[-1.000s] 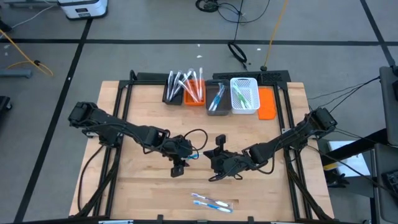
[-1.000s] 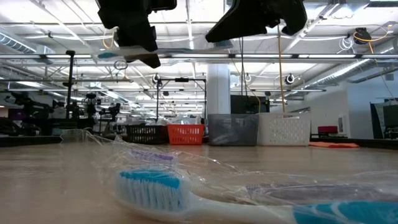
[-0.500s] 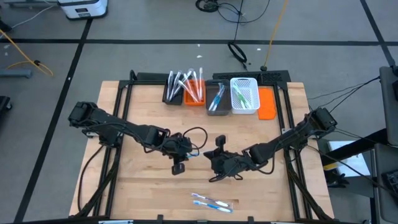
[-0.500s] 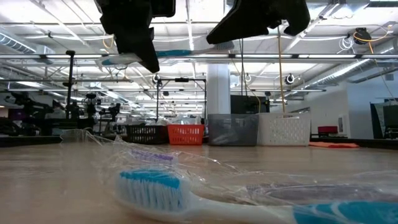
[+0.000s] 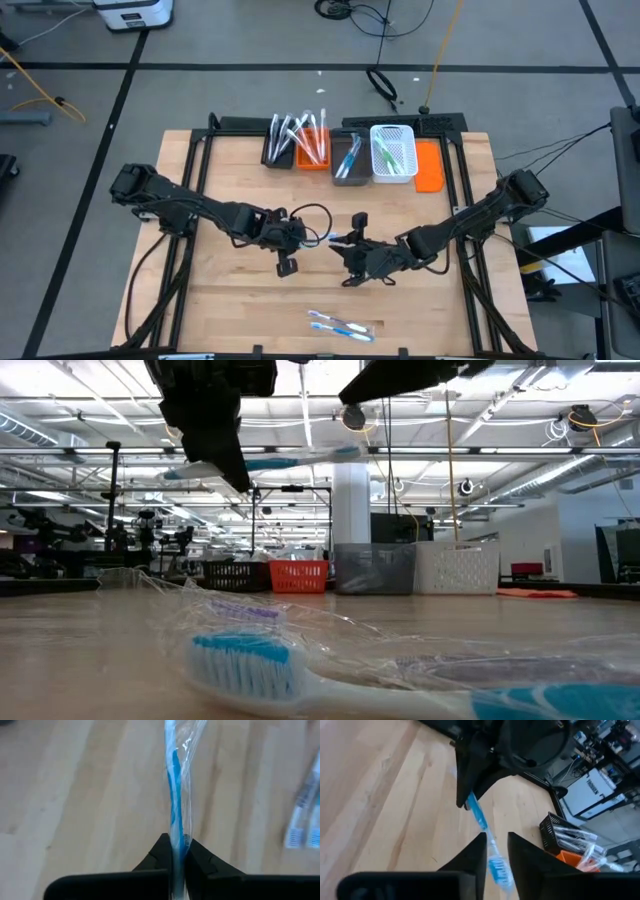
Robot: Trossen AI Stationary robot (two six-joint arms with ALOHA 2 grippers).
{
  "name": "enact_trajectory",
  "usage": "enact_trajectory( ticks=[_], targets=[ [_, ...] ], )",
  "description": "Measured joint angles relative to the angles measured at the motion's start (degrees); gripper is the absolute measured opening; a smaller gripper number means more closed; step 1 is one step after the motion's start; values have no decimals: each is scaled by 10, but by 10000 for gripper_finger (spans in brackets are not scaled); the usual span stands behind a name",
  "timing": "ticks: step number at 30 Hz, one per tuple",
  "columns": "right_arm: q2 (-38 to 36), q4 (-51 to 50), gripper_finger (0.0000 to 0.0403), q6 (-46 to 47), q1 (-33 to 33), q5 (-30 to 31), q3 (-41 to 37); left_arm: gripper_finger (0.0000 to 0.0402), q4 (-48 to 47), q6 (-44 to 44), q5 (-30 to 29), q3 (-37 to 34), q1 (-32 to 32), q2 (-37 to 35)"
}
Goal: Pick & Place Toothbrushes
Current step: Put the blue toothbrush into the black transparent bin
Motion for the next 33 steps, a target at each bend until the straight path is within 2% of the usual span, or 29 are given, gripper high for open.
enact_trajectory(
  ticks=[7,19,25,33],
  targets=[
    [-28,-34,101,40,12,-1,0,10,10,-3,-66,0,13,0],
    [-27,-31,83,31,66,-2,0,10,103,62,-79,0,105,0],
    [-27,-36,75,19,83,-2,0,10,196,104,-8,0,167,0],
    [-27,-46,73,23,98,-2,0,10,281,105,47,0,241,0]
  ],
)
